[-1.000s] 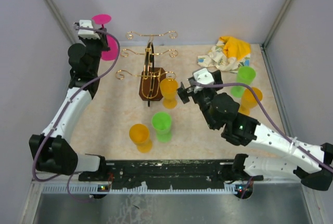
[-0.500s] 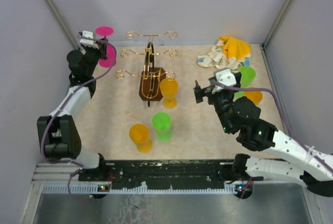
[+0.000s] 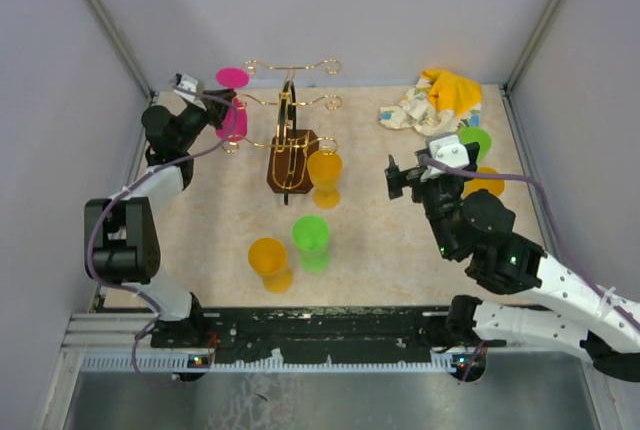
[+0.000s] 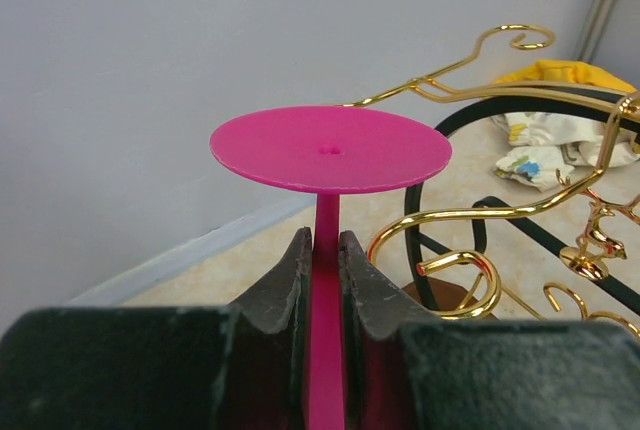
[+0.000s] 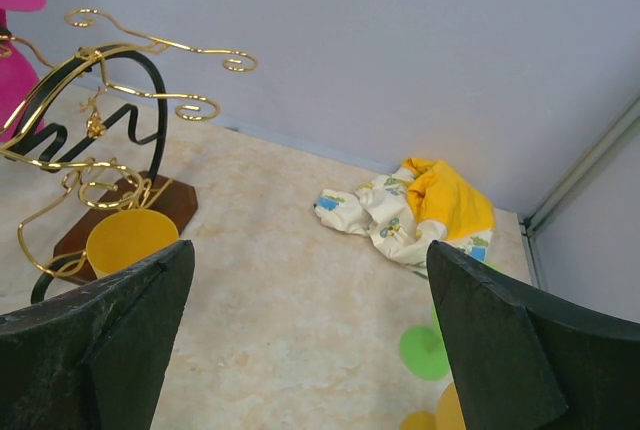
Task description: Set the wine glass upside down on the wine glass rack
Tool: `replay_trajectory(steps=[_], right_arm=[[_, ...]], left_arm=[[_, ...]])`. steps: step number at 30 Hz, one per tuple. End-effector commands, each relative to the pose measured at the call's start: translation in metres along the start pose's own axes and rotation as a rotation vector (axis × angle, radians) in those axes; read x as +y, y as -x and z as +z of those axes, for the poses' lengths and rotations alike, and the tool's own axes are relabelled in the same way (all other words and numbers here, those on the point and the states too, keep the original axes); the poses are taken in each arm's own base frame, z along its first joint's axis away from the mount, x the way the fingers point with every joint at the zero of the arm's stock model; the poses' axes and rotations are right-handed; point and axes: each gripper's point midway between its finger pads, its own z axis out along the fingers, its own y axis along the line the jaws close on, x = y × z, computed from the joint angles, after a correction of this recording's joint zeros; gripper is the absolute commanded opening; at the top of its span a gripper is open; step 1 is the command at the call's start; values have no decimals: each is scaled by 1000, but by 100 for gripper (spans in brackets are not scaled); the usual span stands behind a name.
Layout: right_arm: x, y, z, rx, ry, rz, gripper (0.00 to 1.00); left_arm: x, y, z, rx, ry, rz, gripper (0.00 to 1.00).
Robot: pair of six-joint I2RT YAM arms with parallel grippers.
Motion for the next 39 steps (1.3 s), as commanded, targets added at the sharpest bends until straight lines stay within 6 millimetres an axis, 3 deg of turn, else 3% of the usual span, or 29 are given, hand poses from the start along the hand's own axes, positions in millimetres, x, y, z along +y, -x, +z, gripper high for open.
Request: replay_trajectory(steps=[1, 7, 16, 23, 39], right_arm=[[-11, 11, -8, -26, -1, 53, 99], [-14, 7, -8, 4, -27, 30, 99], [-14, 9, -4, 5, -49, 36, 99], [-8, 8, 2, 15, -59, 9, 99], [5, 15, 17, 6, -76, -44, 99]], left_arm=[[-13, 12, 7, -59, -114, 24, 0], [-19, 9, 14, -87, -199, -7, 0], [-22, 22, 13, -188, -341, -95, 0], [-9, 33, -1, -232, -440, -166, 0], [1, 3, 15, -172, -522, -184, 0]])
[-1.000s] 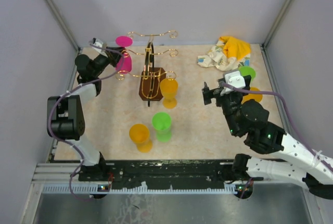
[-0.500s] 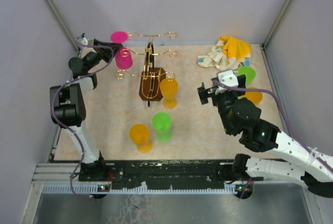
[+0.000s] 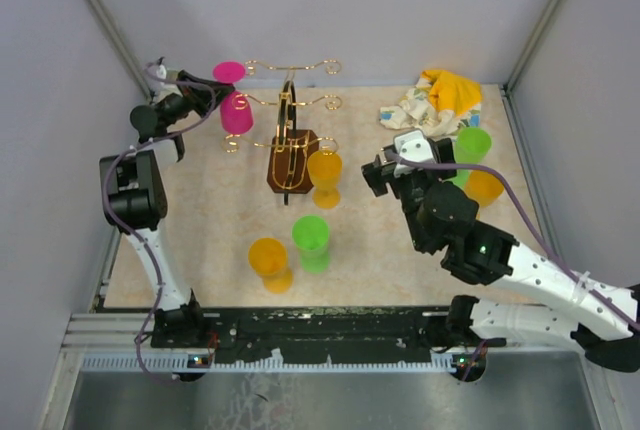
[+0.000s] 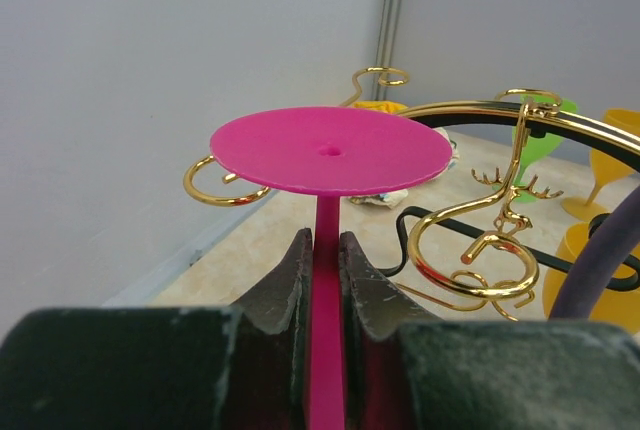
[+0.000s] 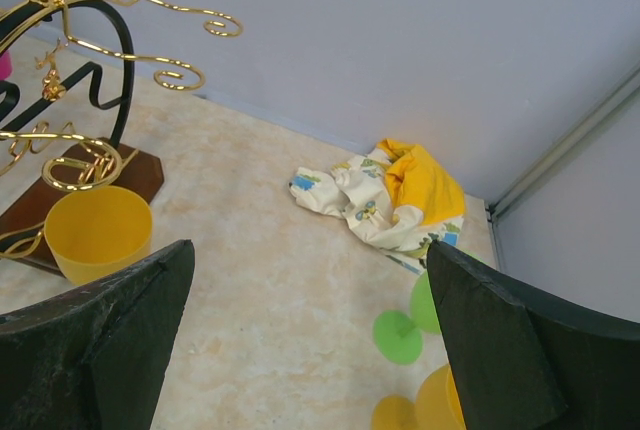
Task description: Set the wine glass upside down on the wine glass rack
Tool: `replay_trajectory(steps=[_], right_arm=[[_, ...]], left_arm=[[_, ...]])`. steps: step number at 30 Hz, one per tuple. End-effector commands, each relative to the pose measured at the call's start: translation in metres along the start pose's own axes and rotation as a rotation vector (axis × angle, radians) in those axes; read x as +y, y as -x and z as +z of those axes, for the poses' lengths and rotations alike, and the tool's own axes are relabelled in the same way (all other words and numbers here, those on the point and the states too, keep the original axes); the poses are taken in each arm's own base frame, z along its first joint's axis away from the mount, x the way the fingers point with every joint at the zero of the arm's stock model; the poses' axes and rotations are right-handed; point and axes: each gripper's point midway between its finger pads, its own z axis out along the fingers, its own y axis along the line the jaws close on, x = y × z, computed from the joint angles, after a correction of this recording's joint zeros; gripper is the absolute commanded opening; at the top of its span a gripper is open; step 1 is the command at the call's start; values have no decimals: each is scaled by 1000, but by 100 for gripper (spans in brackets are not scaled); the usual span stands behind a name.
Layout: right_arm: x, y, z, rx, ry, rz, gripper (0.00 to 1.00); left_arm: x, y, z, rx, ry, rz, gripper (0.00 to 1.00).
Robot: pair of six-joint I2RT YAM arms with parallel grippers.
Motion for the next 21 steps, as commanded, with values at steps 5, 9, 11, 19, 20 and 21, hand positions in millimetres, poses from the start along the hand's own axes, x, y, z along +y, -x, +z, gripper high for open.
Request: replay_trajectory(steps=[5, 9, 11, 19, 20, 21], right_arm=[[-2, 31, 7, -55, -22, 27, 99], [3, 30, 11, -48, -25, 5, 99], [3, 30, 13, -44, -27, 1, 99], [0, 27, 15, -42, -27, 5, 99], [0, 26, 16, -40, -26, 6, 99], [0, 25, 16, -39, -25, 6, 99]], left_arm=[[-3, -10, 9, -10, -93, 26, 0], [-5, -21, 15, 15, -88, 38, 0], [-6, -27, 21, 28, -85, 34, 0], [0, -38, 40, 16, -77, 42, 0], [1, -39, 42, 11, -73, 40, 0], [3, -40, 44, 6, -69, 41, 0]])
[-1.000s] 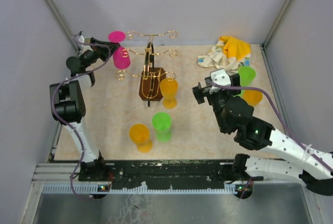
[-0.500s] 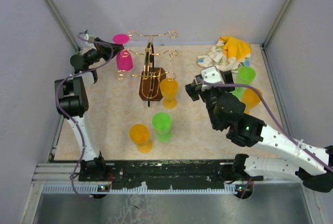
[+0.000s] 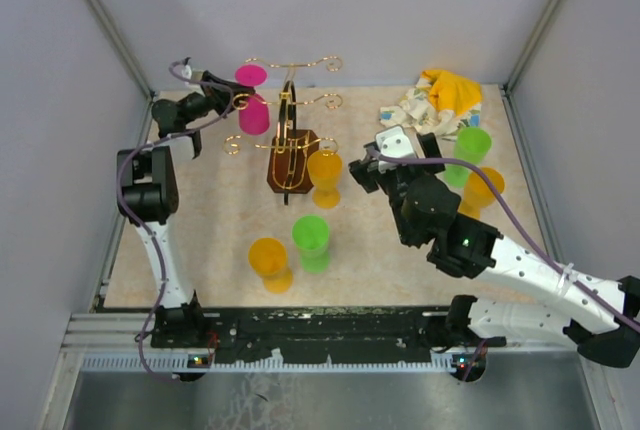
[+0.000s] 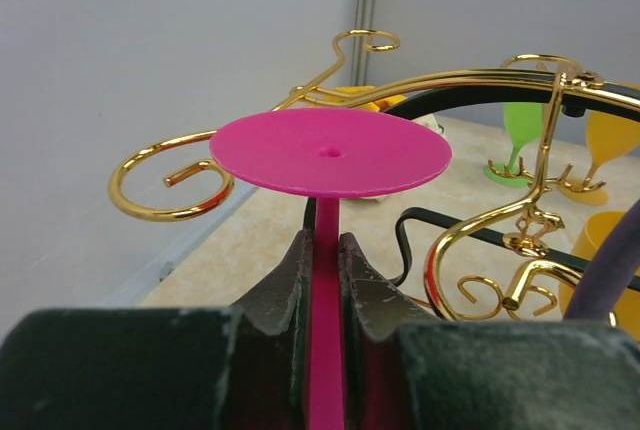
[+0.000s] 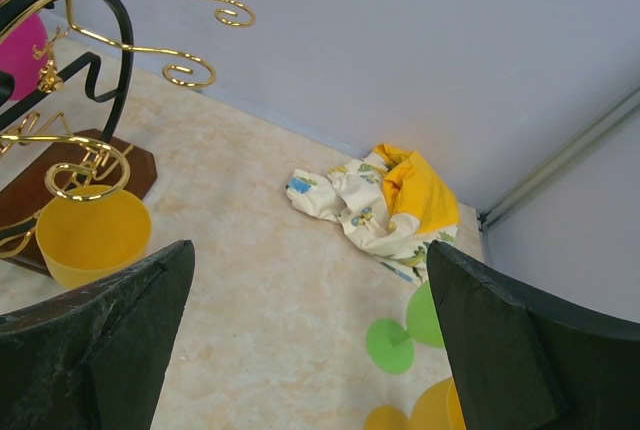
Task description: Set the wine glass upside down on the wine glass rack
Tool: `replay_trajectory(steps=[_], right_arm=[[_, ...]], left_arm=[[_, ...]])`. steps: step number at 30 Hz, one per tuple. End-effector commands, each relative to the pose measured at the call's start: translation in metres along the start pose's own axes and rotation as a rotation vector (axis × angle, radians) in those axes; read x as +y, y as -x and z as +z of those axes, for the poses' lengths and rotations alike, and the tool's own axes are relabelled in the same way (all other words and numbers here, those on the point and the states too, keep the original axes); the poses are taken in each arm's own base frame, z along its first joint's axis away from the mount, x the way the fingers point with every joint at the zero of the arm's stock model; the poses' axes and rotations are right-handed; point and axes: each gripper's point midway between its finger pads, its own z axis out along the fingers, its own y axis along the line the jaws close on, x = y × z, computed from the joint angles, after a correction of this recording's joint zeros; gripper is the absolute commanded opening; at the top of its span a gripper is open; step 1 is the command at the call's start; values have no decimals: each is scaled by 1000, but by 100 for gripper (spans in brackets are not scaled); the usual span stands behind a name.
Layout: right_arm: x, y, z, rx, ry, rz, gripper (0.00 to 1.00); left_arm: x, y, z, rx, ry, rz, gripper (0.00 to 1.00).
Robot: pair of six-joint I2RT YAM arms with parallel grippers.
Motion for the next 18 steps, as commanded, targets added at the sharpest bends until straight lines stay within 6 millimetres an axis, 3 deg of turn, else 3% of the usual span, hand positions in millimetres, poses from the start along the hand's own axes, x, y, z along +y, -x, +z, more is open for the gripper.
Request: replay_trajectory(steps=[1, 18], right_arm=[[-19, 24, 0, -48, -26, 77, 99], [-13, 11, 14, -13, -21, 61, 99]], left_arm=[[12, 2, 10, -36, 17, 54, 0], [29, -2, 26, -69, 9, 60, 0]])
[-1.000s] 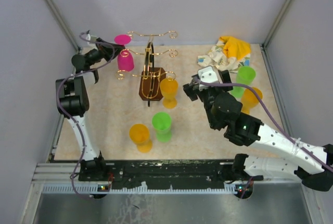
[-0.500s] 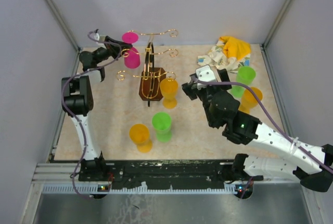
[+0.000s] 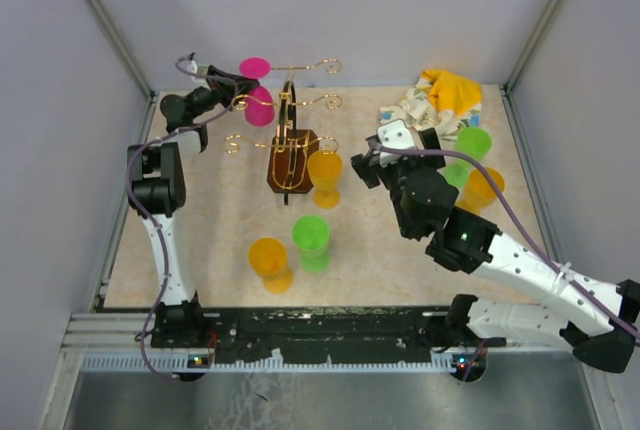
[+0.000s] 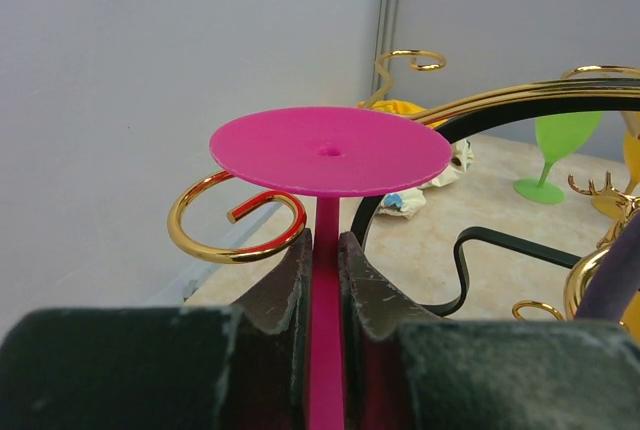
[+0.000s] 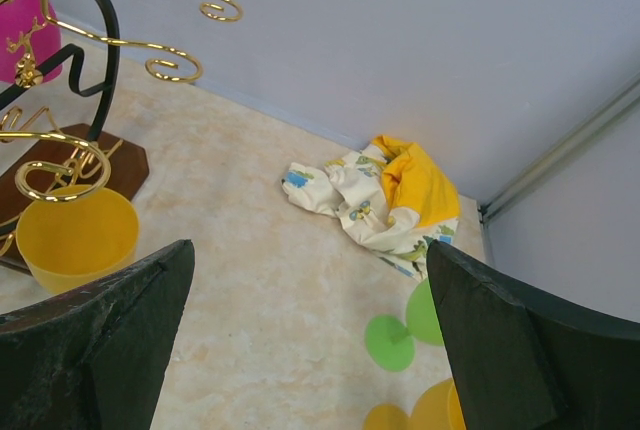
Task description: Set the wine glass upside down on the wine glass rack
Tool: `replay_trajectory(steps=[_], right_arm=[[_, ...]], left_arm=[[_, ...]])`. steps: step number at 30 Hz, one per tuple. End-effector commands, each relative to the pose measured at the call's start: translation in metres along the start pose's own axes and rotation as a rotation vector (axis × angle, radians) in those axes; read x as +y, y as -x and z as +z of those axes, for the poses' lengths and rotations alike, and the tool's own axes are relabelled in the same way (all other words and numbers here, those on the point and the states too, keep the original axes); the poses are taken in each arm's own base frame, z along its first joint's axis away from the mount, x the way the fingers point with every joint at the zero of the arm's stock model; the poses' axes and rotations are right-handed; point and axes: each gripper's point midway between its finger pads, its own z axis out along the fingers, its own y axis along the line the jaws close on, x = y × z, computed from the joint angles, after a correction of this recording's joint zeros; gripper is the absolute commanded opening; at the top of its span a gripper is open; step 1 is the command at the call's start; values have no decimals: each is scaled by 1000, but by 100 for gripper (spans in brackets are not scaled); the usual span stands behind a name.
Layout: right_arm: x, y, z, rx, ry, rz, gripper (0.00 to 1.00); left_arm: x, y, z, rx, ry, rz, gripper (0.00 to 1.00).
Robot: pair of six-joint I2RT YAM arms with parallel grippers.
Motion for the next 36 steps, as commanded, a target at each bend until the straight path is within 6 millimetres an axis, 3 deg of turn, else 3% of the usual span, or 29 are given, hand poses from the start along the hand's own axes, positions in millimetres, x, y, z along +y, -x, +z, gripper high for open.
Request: replay_trajectory(steps=[1, 16, 22, 36], right_arm=[[-8, 19, 3, -36, -11, 55, 99], [-5, 14, 7, -25, 1, 55, 99], [-2, 12, 9, -23, 8, 55, 99], [-3, 10, 6, -20, 17, 64, 99]], left_arm=[[2, 5, 9, -21, -14, 34, 0], [26, -5, 15, -52, 95, 48, 0], [32, -1, 12, -69, 147, 70, 0], [25, 20, -10, -76, 203, 127, 0]])
